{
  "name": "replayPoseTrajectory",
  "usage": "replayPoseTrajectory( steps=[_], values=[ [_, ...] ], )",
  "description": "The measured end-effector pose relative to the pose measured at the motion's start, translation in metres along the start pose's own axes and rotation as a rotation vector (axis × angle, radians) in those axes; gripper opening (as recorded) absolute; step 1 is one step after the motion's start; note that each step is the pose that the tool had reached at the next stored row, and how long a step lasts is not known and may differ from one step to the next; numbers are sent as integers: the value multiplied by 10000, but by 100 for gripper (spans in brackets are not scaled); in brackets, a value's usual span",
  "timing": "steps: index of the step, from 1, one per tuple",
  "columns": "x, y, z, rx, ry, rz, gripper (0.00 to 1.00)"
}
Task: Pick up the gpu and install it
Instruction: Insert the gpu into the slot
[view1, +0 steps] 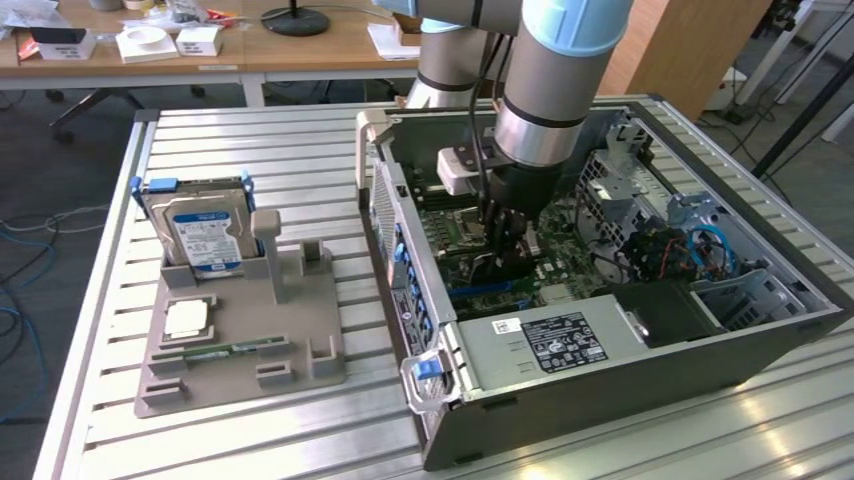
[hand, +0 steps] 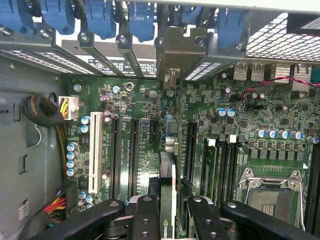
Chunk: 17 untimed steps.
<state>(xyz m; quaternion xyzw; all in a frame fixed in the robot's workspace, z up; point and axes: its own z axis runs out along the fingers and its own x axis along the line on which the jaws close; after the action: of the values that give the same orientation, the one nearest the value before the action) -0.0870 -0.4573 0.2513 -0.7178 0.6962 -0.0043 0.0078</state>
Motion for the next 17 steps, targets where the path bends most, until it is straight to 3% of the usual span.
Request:
replayPoseTrajectory(
  steps=[17],
  values=[
    [0, 0, 8, 1, -1, 0, 26]
  ],
)
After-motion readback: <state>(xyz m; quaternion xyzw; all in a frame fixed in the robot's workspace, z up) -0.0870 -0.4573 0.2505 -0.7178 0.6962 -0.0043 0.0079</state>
